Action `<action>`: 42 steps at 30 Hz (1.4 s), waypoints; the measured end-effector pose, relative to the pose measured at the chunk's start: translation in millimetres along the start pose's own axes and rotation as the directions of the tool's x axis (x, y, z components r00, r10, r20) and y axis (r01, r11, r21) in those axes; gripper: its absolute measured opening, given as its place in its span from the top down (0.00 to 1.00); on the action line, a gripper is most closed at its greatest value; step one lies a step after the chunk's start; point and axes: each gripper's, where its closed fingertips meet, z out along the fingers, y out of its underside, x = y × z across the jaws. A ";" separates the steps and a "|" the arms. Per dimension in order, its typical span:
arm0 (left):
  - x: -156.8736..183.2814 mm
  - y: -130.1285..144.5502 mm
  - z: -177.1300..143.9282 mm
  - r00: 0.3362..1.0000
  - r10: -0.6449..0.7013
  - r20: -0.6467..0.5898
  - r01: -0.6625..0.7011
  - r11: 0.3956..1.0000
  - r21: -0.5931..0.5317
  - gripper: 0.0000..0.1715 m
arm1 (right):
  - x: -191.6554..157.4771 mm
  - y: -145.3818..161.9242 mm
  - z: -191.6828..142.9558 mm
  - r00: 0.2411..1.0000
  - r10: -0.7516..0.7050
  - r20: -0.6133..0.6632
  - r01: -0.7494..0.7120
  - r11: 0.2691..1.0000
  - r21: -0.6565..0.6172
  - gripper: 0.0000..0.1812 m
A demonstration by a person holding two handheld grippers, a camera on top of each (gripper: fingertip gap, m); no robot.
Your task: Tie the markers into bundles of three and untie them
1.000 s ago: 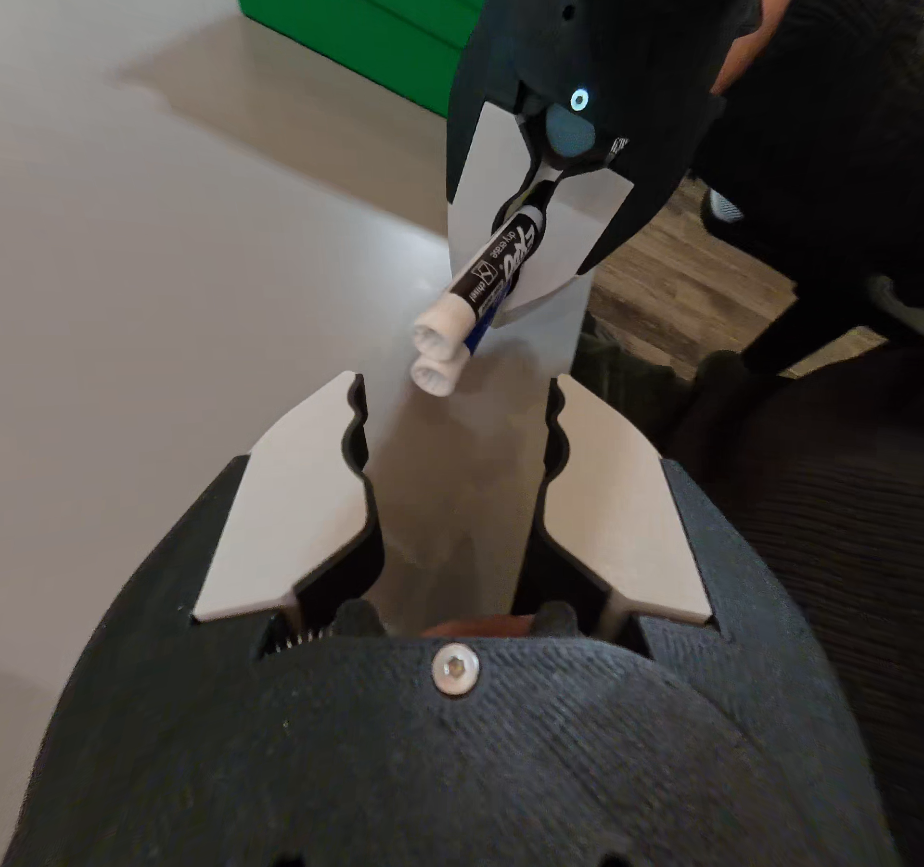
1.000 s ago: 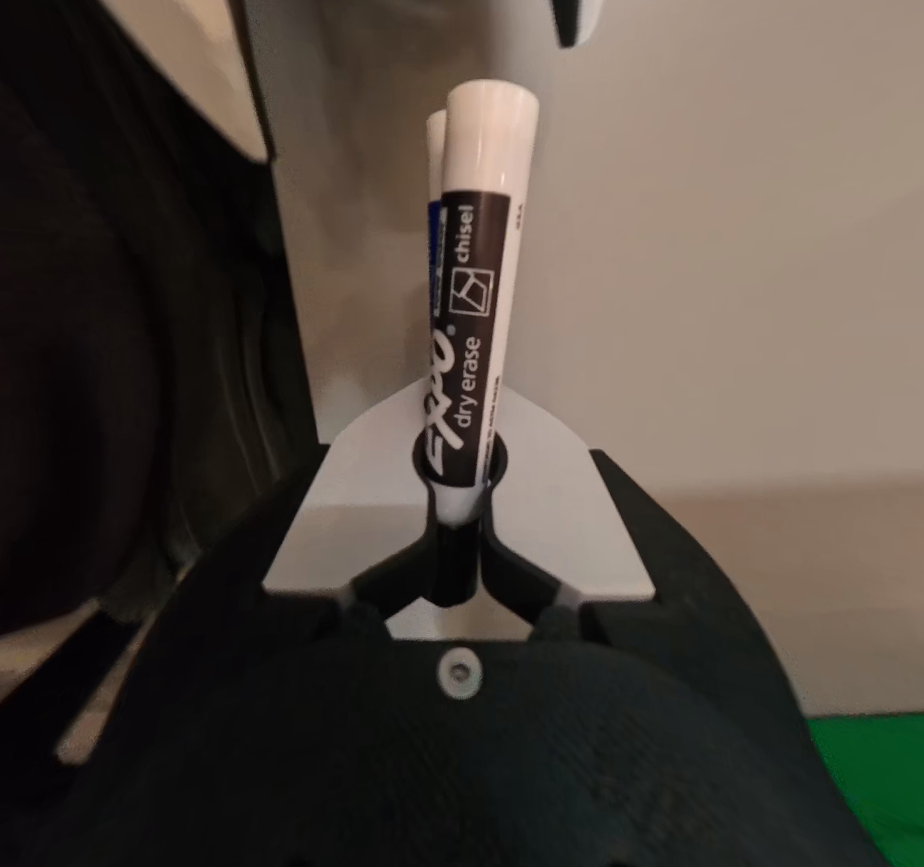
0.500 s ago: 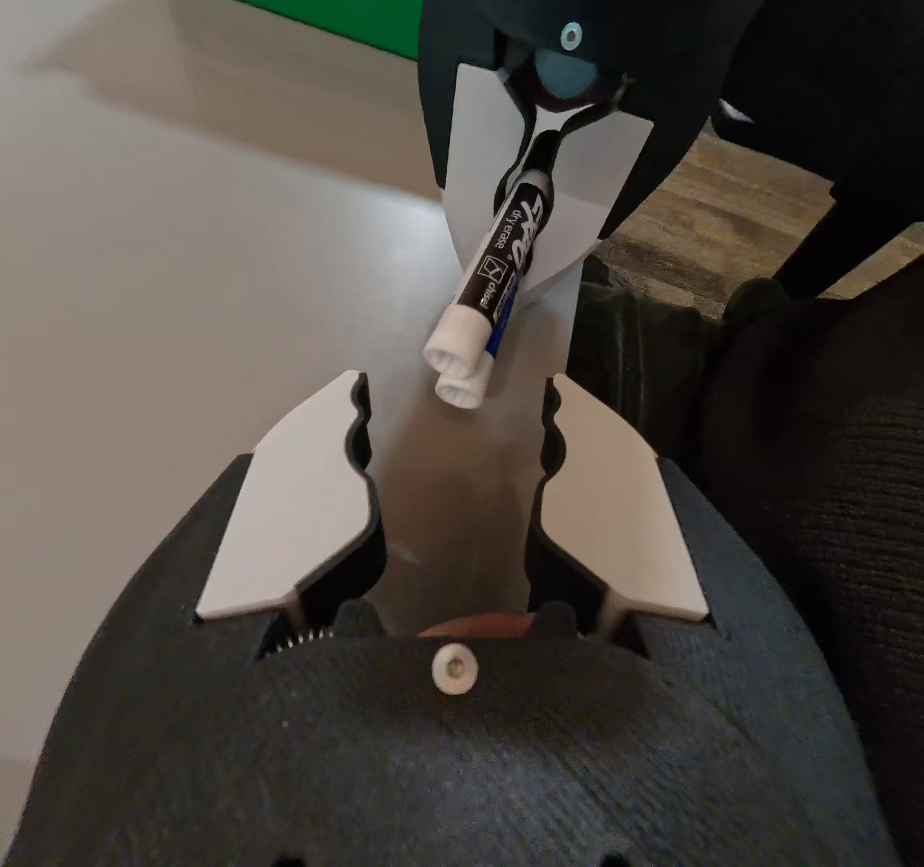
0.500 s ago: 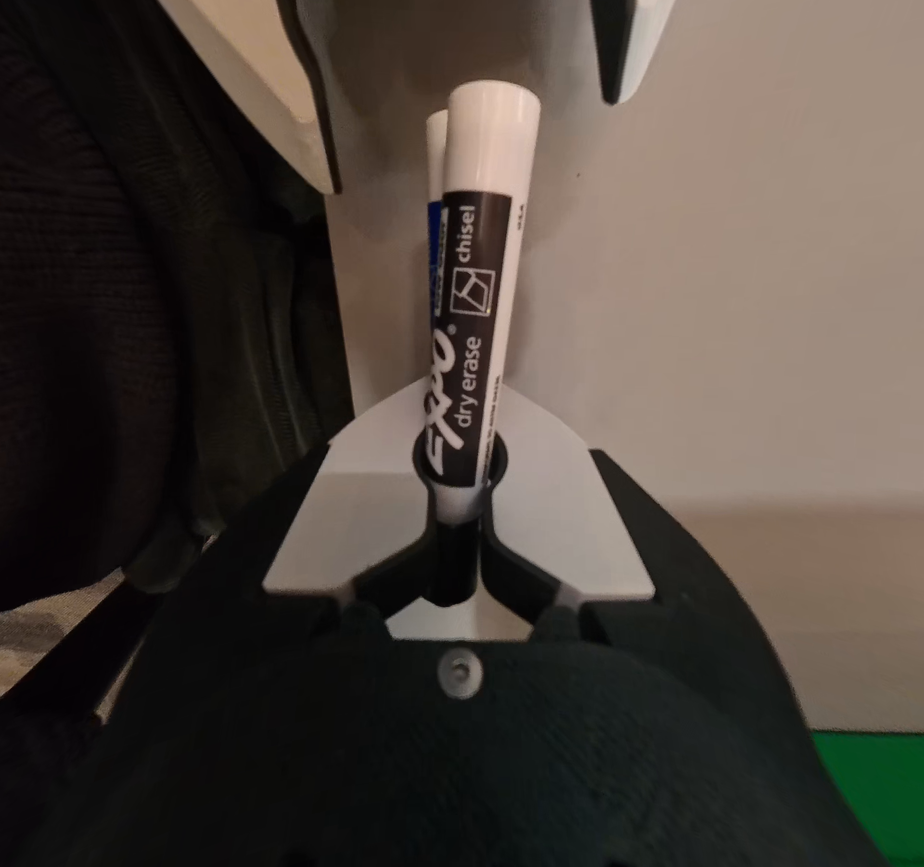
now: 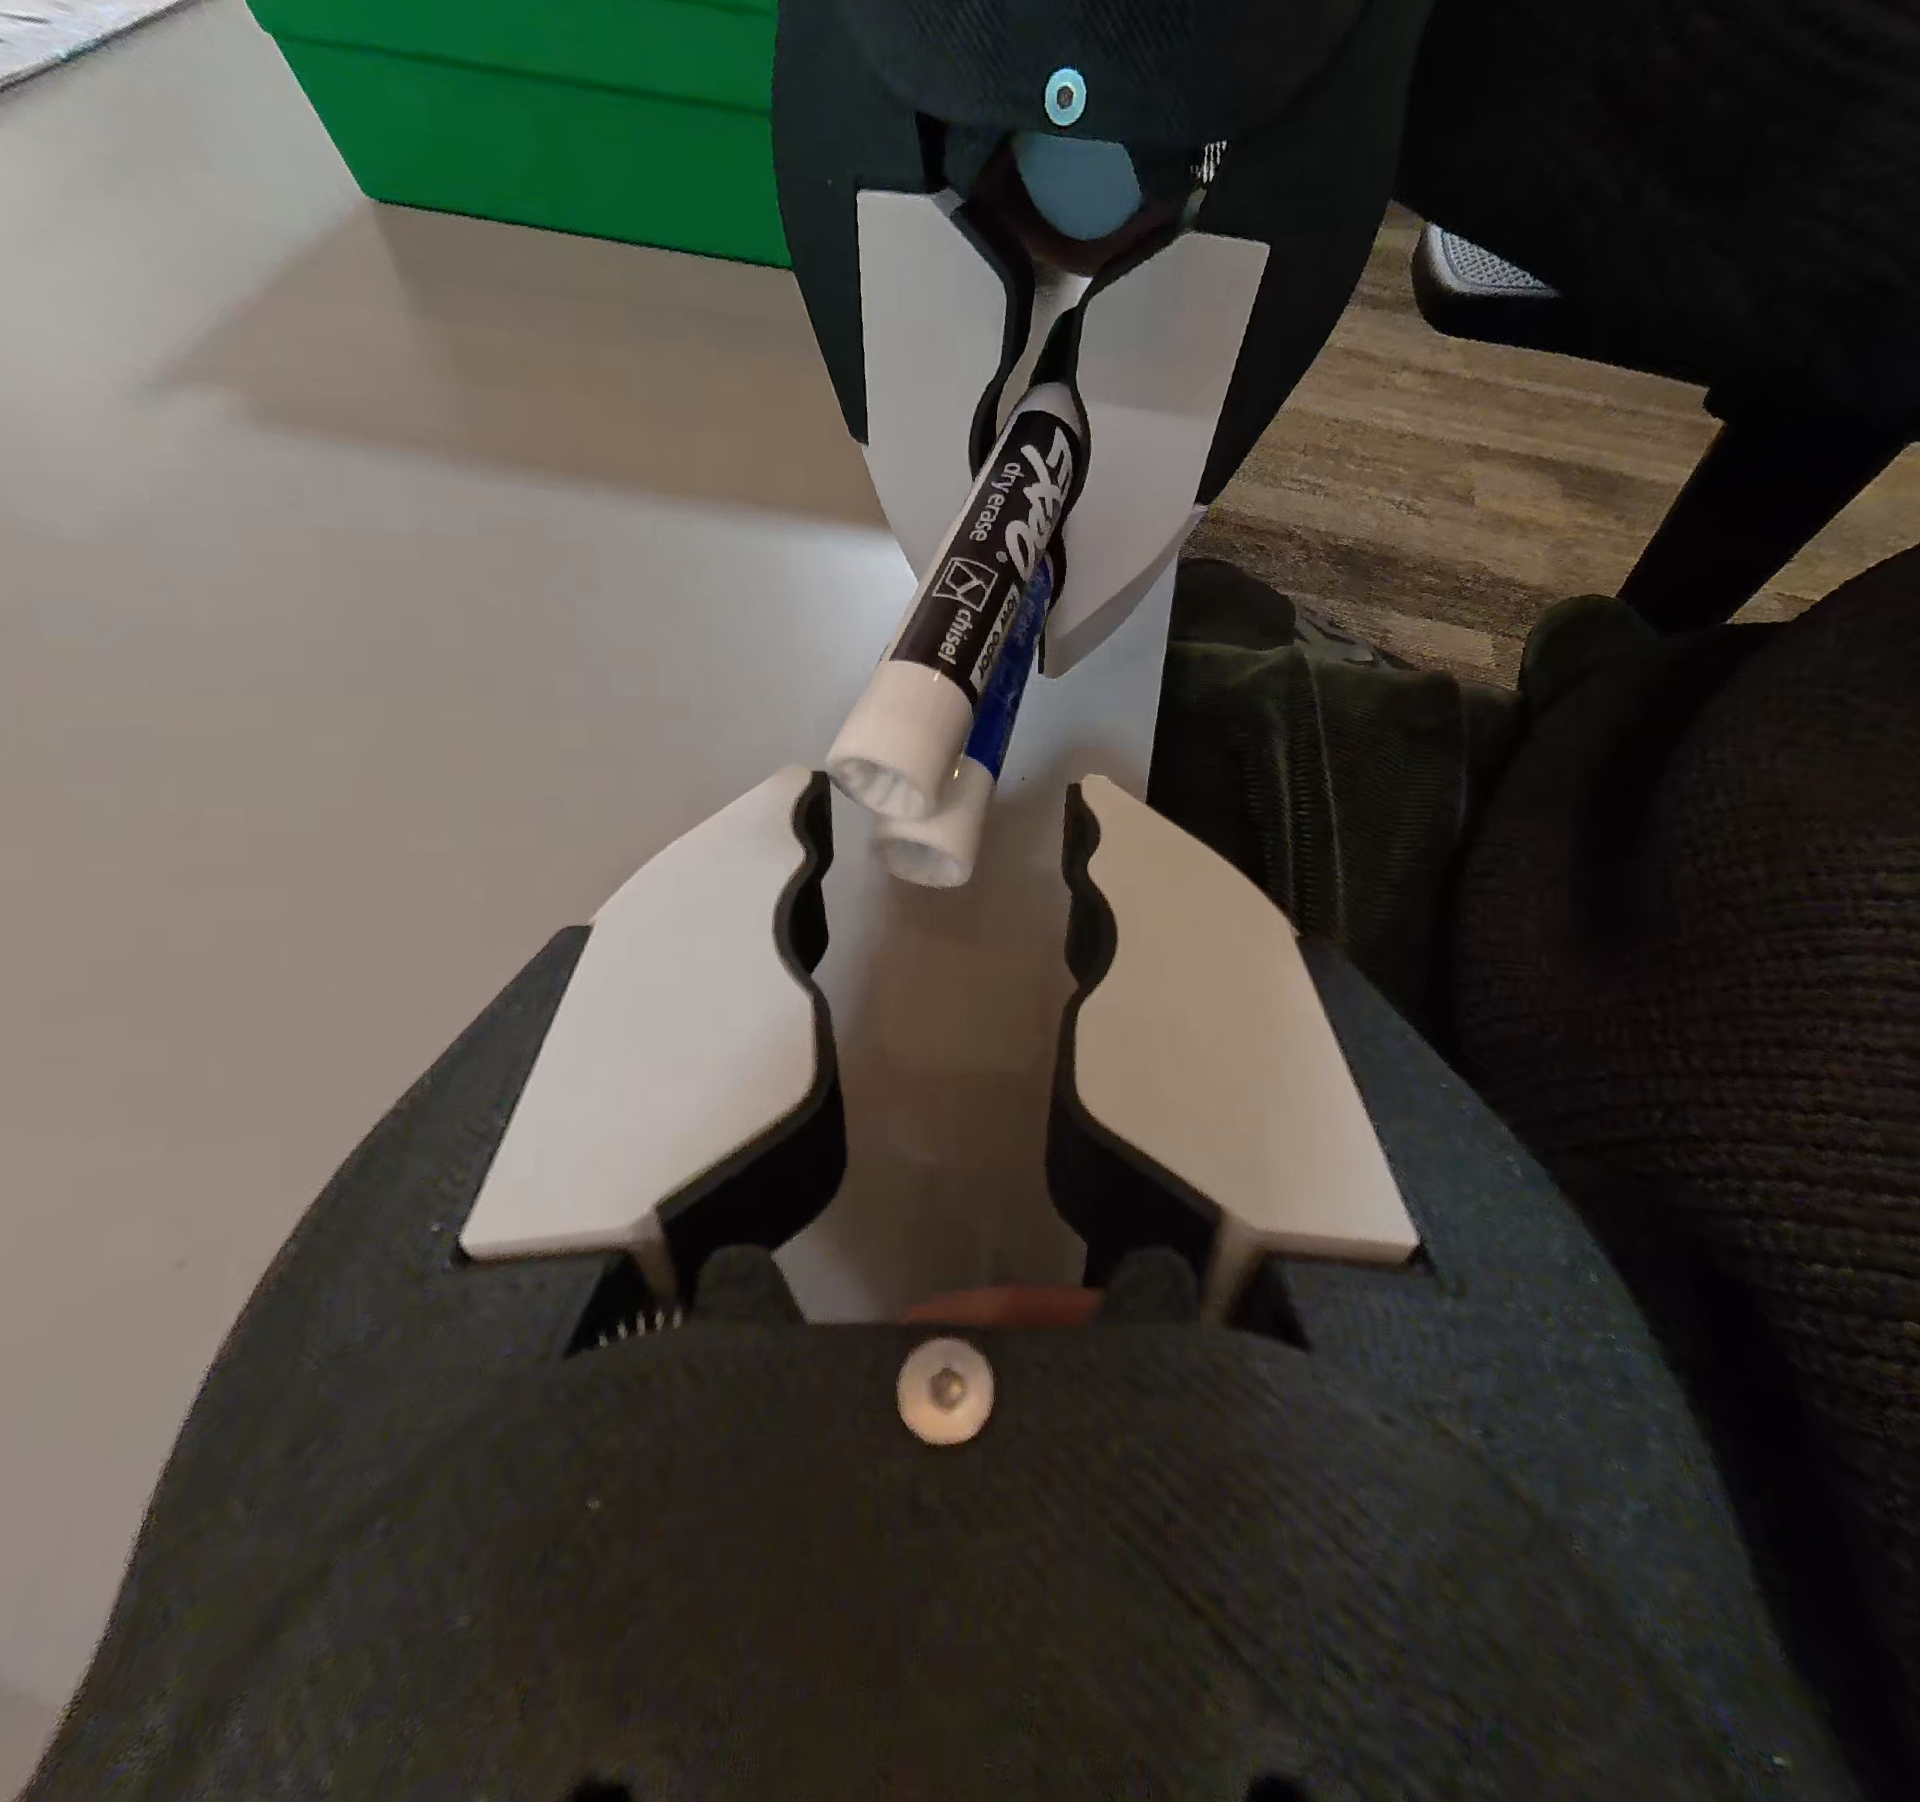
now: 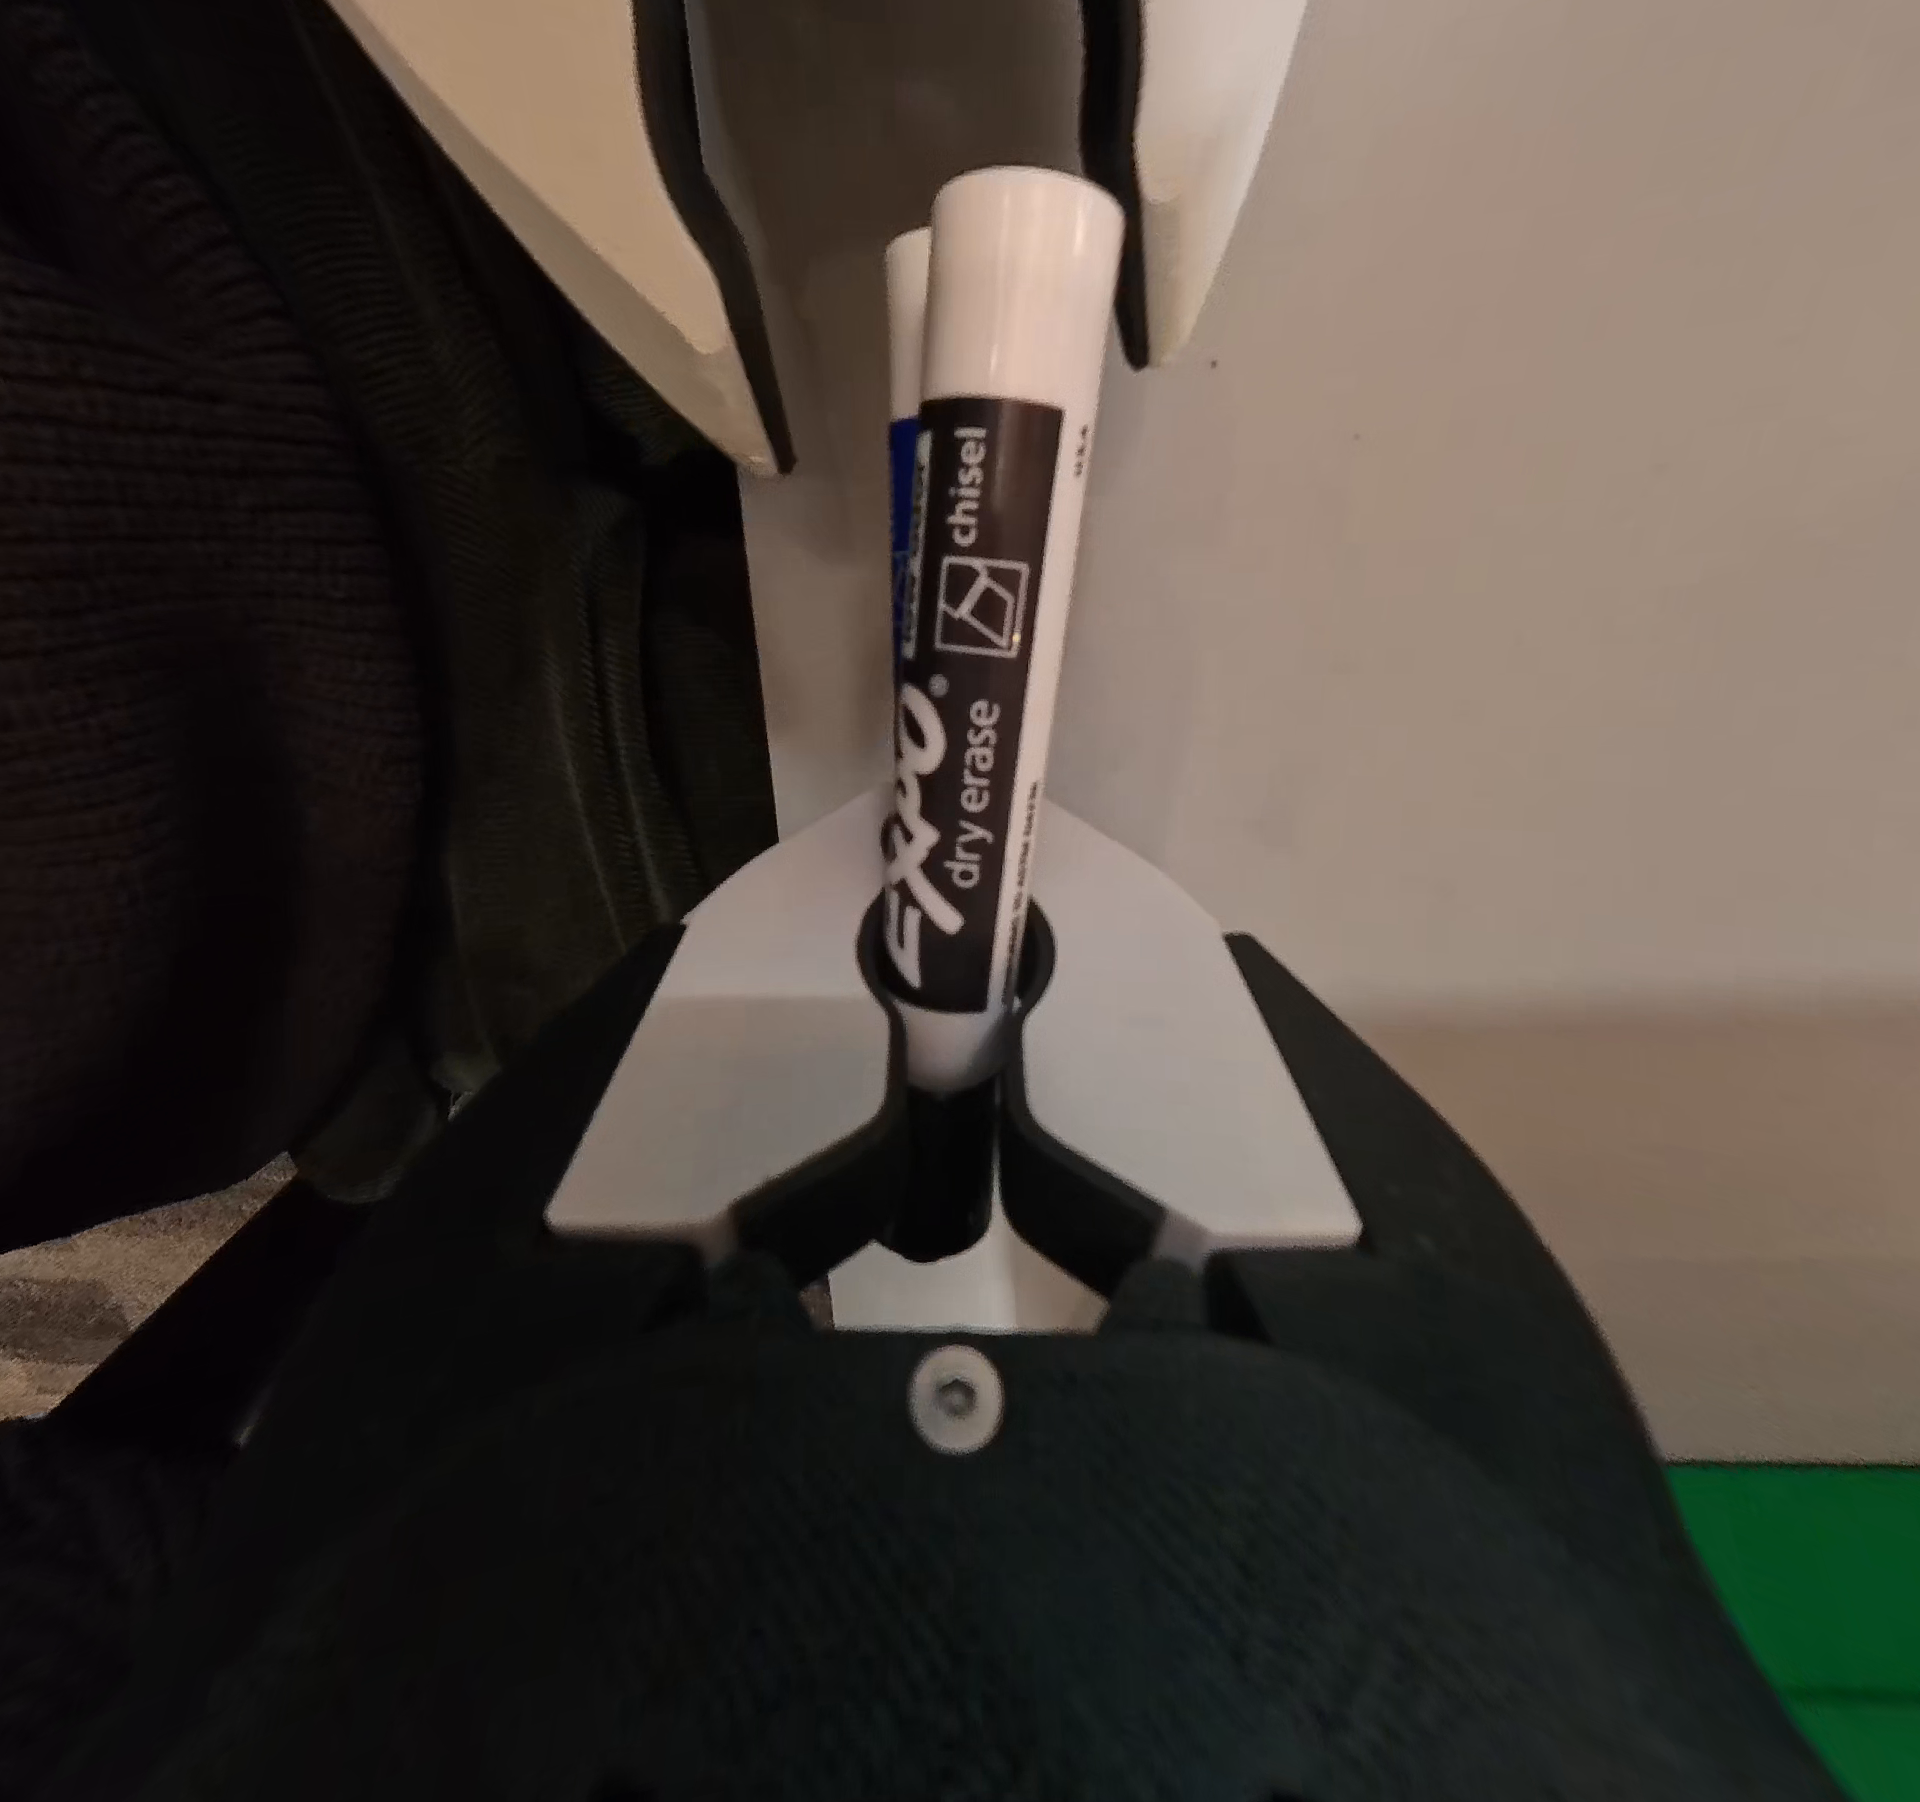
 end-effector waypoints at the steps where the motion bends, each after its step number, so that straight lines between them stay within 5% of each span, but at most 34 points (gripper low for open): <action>1: -0.8 -0.4 -0.5 1.000 0.006 0.007 -0.006 1.000 0.002 0.75 | 0.2 0.3 -0.5 1.000 0.002 0.000 -0.002 1.000 0.001 0.92; 27: -3.6 -6.9 -6.9 0.999 0.017 0.031 -0.018 0.999 0.031 0.77 | 4.1 9.2 -3.6 0.999 0.032 0.006 -0.032 0.999 0.004 0.92; 36: 11.6 5.1 -1.2 0.985 -0.136 -0.104 0.131 0.990 -0.057 0.61 | 1.3 10.0 -4.3 1.000 0.011 0.000 -0.011 1.000 -0.005 0.92; 38: 16.7 11.1 1.0 0.945 -0.292 -0.148 0.275 0.953 -0.124 0.63 | -1.2 9.8 -5.8 1.000 0.005 0.005 -0.005 1.000 -0.006 0.92; 42: 64.1 -3.2 -9.4 0.622 -0.617 -0.482 0.555 0.782 -0.284 0.58 | -12.4 7.5 -16.1 0.999 -0.040 0.022 0.040 0.999 -0.007 0.92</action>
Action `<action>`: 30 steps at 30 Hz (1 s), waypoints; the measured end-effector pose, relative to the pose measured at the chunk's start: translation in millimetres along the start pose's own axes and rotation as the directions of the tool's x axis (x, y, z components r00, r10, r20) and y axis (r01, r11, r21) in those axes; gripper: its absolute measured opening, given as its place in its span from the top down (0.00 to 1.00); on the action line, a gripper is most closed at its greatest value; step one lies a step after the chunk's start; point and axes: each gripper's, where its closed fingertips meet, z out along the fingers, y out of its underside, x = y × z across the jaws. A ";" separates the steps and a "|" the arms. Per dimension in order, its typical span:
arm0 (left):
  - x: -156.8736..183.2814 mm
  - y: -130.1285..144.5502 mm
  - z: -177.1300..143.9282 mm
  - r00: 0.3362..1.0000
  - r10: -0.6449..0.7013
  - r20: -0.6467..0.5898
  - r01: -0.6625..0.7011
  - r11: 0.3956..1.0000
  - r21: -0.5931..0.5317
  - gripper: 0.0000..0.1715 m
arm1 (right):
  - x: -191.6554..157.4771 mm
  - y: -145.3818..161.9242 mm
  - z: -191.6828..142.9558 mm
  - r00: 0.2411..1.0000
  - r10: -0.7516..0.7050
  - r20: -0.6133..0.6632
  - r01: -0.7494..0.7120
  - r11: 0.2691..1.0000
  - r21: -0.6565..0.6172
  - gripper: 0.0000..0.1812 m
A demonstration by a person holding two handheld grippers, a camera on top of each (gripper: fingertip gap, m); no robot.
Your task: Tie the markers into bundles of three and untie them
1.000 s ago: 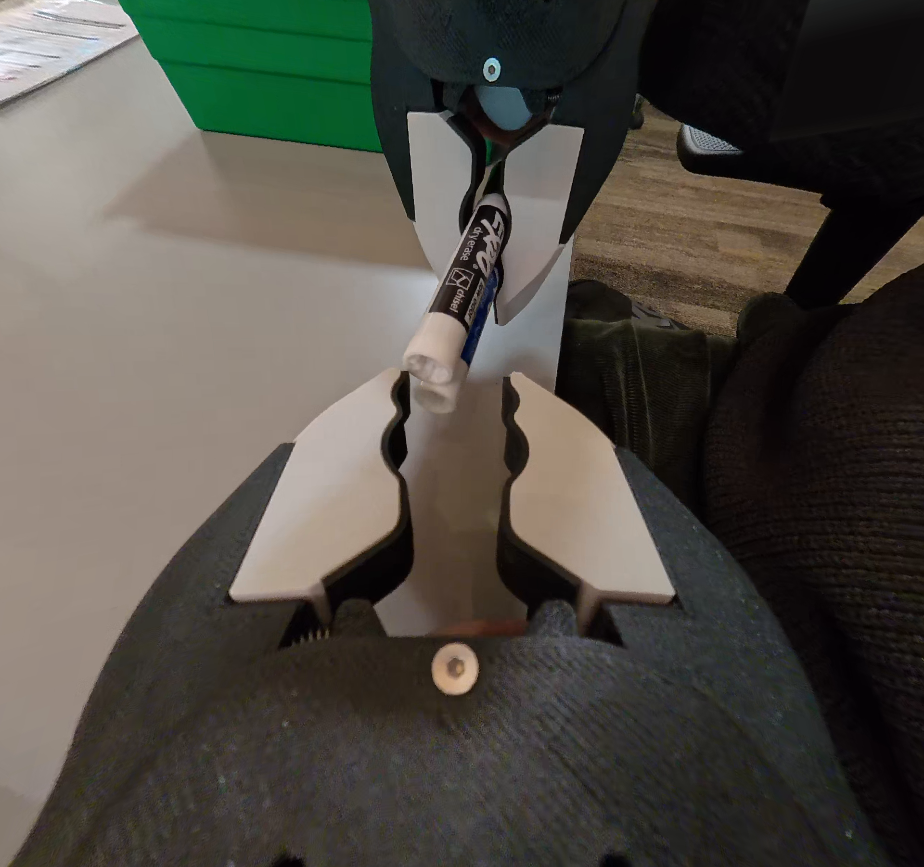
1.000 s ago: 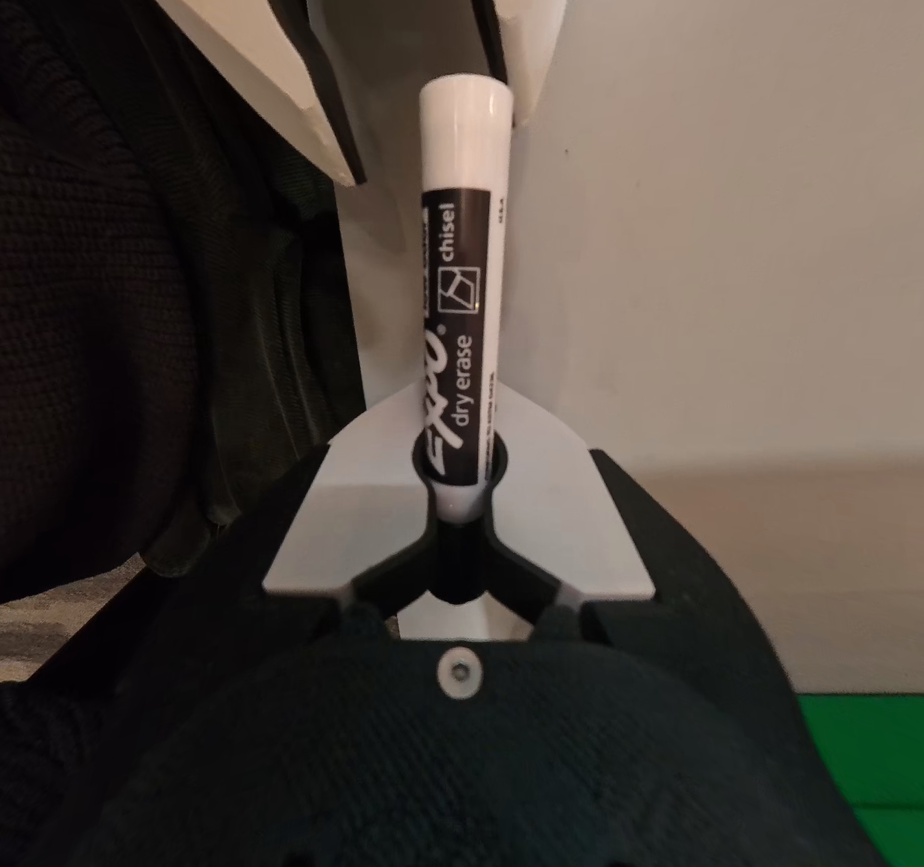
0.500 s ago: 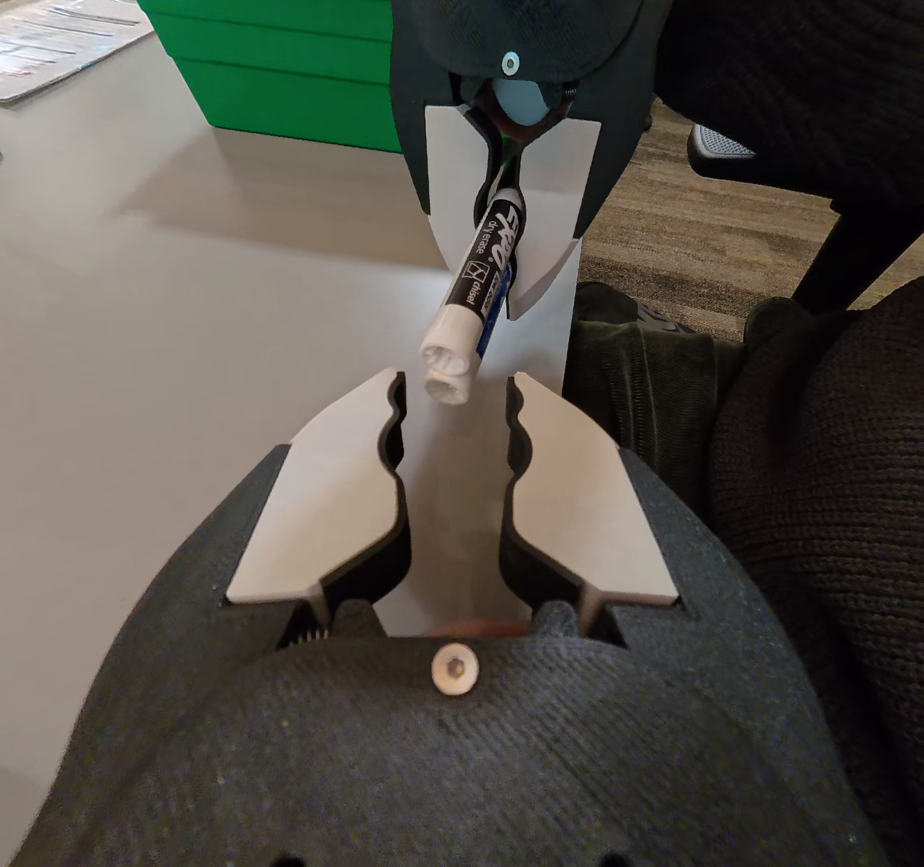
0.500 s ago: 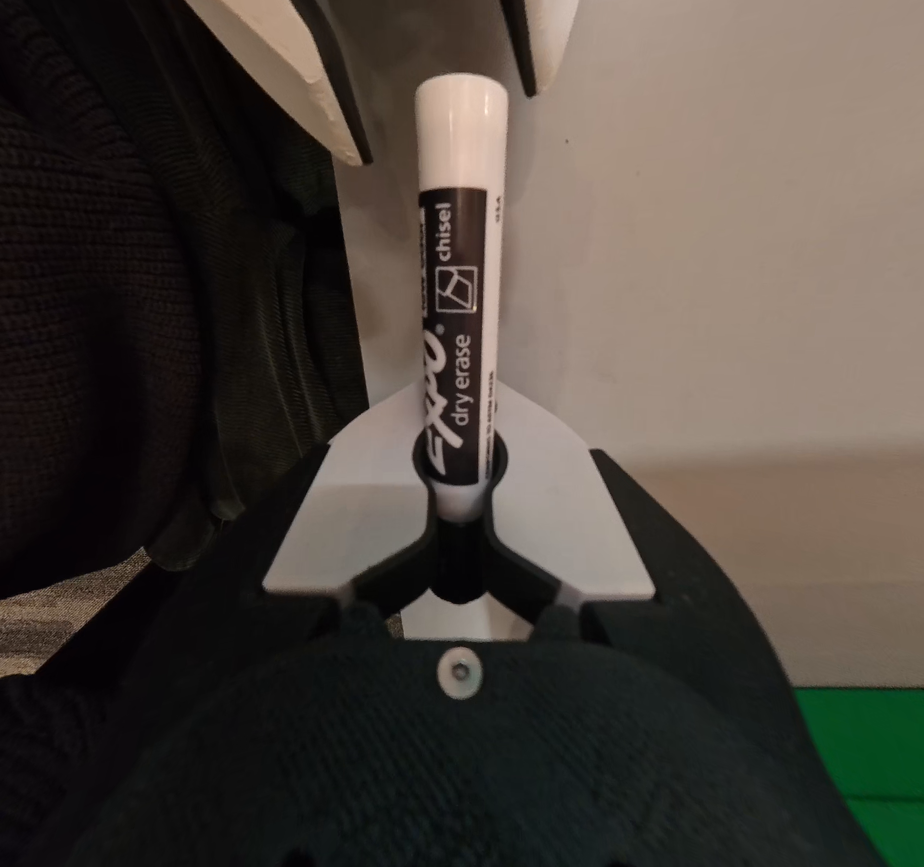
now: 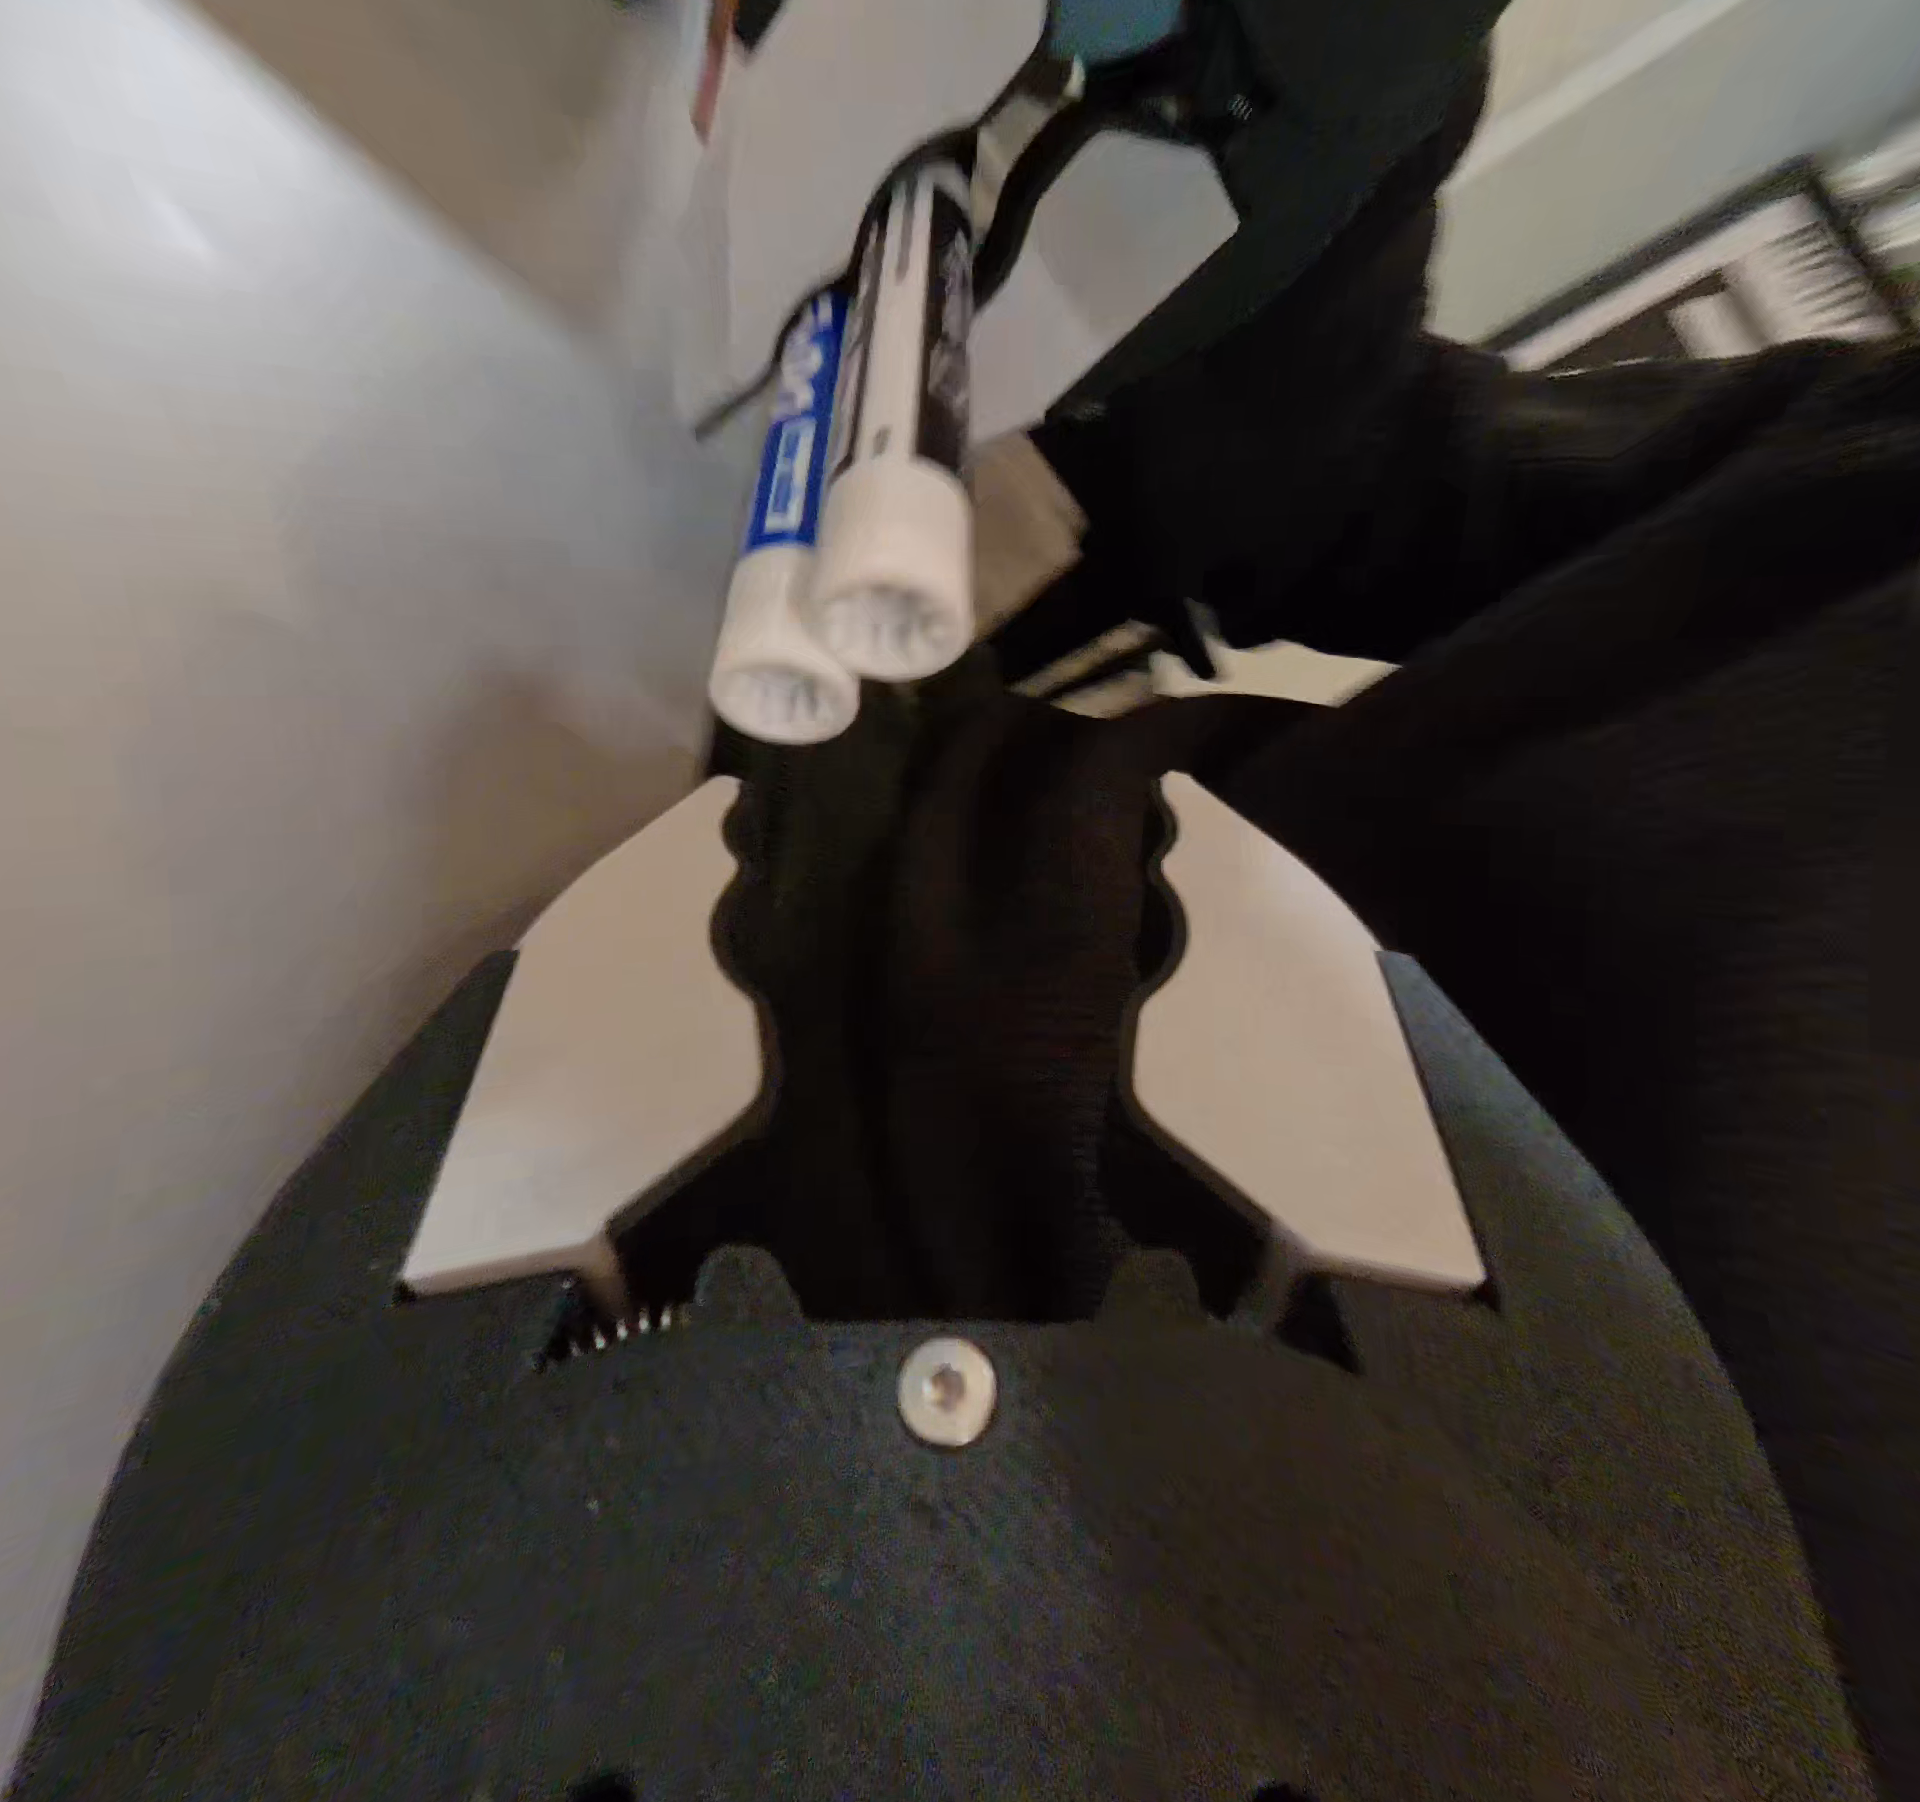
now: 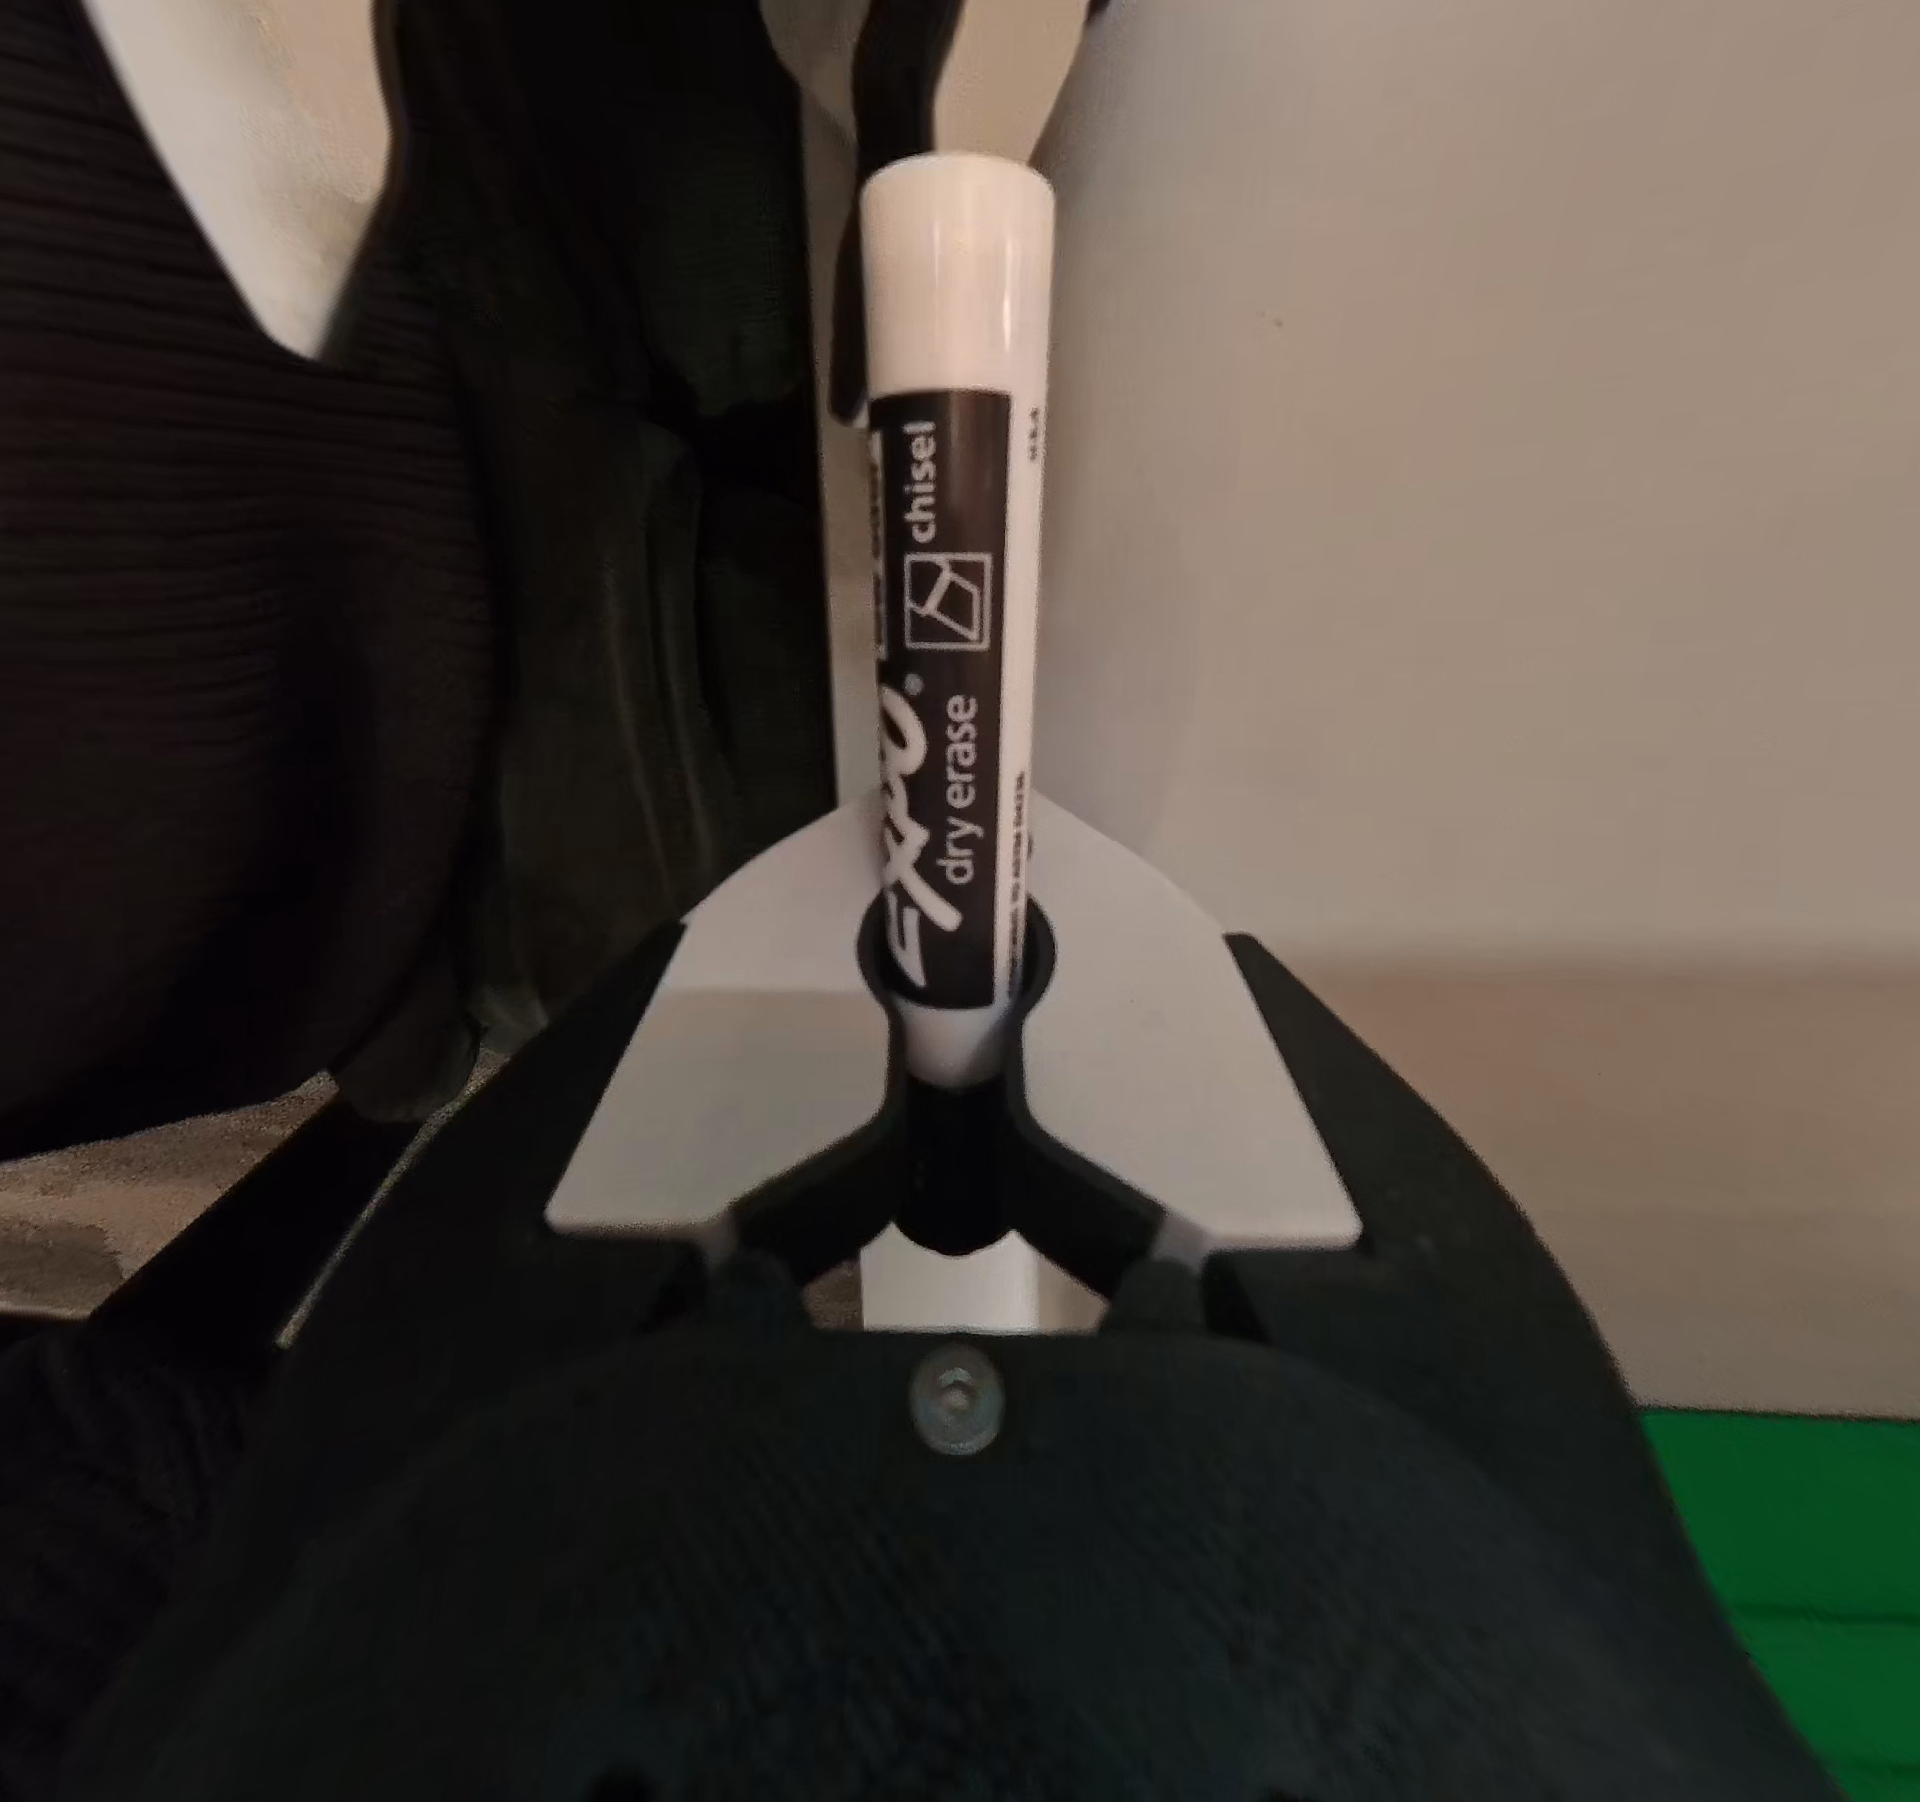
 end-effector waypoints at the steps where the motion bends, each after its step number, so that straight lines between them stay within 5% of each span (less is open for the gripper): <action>1: 9.8 7.4 1.9 0.992 -0.080 -0.099 0.076 0.996 -0.044 0.54 | -4.7 -2.3 -3.4 1.000 -0.016 0.008 0.016 1.000 0.009 0.92; 5: 57.4 8.6 -5.7 0.769 -0.336 -0.544 0.311 0.940 -0.142 0.48 | -29.5 -9.9 -10.1 0.996 -0.058 0.074 0.057 0.998 0.020 0.92; 8: 51.3 27.1 8.8 0.788 -0.373 -0.489 0.294 0.927 -0.234 0.42 | -49.3 -15.7 -11.4 0.988 -0.112 0.109 0.111 0.994 0.015 0.92; 20: 80.3 55.1 11.5 0.755 -0.341 -0.560 0.144 0.920 -0.366 0.43 | -73.1 -28.5 13.3 0.963 -0.221 0.153 0.229 0.973 -0.037 0.92; 30: 78.8 59.4 16.1 0.675 -0.441 -0.591 0.199 0.881 -0.429 0.45 | -82.7 -42.7 24.6 0.929 -0.350 0.120 0.357 0.933 -0.038 0.92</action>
